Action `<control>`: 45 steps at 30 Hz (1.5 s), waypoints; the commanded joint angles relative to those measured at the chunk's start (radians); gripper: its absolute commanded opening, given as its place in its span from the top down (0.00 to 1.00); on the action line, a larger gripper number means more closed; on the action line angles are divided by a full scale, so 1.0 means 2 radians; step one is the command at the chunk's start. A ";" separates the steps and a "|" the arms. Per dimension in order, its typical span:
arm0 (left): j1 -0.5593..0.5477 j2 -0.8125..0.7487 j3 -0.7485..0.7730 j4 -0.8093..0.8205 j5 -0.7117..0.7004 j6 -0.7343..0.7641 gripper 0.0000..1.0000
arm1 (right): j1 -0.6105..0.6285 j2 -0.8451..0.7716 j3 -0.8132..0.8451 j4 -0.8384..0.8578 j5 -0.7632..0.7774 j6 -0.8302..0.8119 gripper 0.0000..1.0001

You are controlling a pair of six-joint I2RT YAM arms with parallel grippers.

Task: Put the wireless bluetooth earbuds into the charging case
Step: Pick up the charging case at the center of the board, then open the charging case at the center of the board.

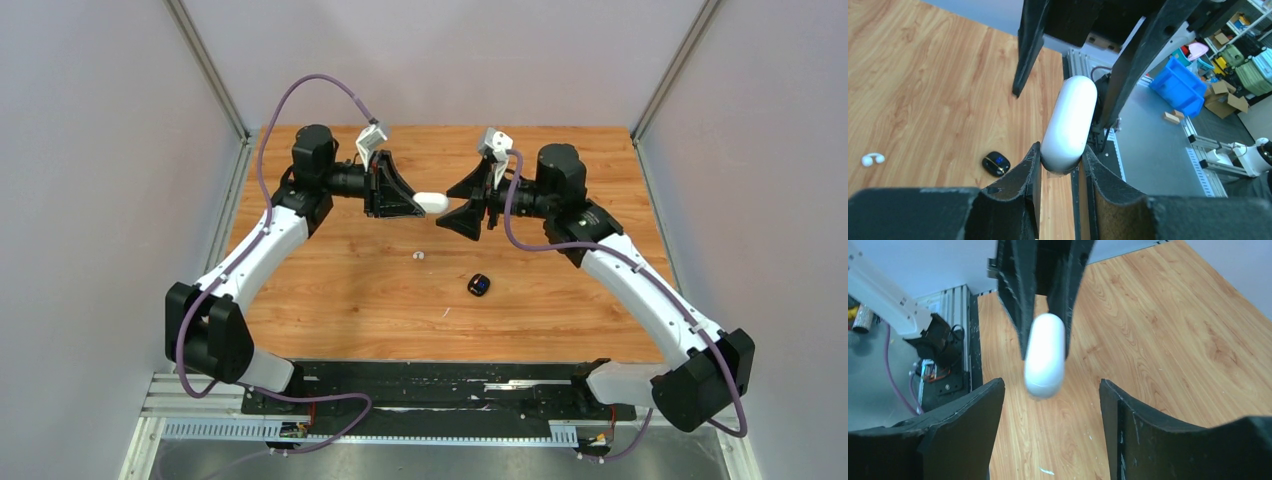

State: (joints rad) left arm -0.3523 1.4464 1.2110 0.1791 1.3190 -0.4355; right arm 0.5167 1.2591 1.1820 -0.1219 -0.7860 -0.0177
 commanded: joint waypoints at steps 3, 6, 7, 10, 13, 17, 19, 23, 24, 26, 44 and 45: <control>-0.002 -0.023 0.032 -0.280 -0.021 0.265 1.00 | 0.000 0.017 0.084 -0.102 -0.076 -0.072 0.31; -0.002 -0.034 0.034 -0.332 -0.039 0.336 1.00 | 0.002 0.037 0.100 -0.128 -0.084 -0.067 0.32; -0.002 -0.037 0.034 -0.345 -0.044 0.343 1.00 | 0.002 0.042 0.101 -0.131 -0.087 -0.067 0.32; -0.002 -0.045 0.031 -0.362 -0.048 0.361 1.00 | 0.010 0.053 0.096 -0.132 -0.077 -0.067 0.33; -0.003 -0.051 0.033 -0.379 -0.052 0.377 1.00 | 0.017 0.064 0.095 -0.132 -0.071 -0.070 0.33; -0.008 -0.055 0.045 -0.434 -0.068 0.445 1.00 | 0.028 0.077 0.095 -0.132 -0.057 -0.076 0.35; -0.010 -0.054 0.050 -0.450 -0.070 0.458 1.00 | 0.032 0.082 0.097 -0.133 -0.056 -0.080 0.35; -0.012 -0.054 0.053 -0.454 -0.070 0.459 1.00 | 0.043 0.090 0.098 -0.133 -0.056 -0.085 0.35; -0.012 -0.055 0.054 -0.453 -0.070 0.458 1.00 | 0.046 0.092 0.097 -0.133 -0.055 -0.087 0.35; -0.013 -0.053 0.056 -0.452 -0.069 0.457 1.00 | 0.051 0.093 0.095 -0.133 -0.054 -0.091 0.35; -0.025 -0.053 0.056 -0.485 -0.057 0.490 1.00 | 0.031 0.107 0.118 -0.106 0.070 -0.047 0.67; -0.026 -0.053 0.056 -0.485 -0.057 0.490 1.00 | 0.031 0.106 0.116 -0.104 0.068 -0.046 0.68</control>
State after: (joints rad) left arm -0.3710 1.3697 1.2881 -0.7319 1.0798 0.5198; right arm 0.6159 1.4647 1.3777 -0.4099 -0.7727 -0.1131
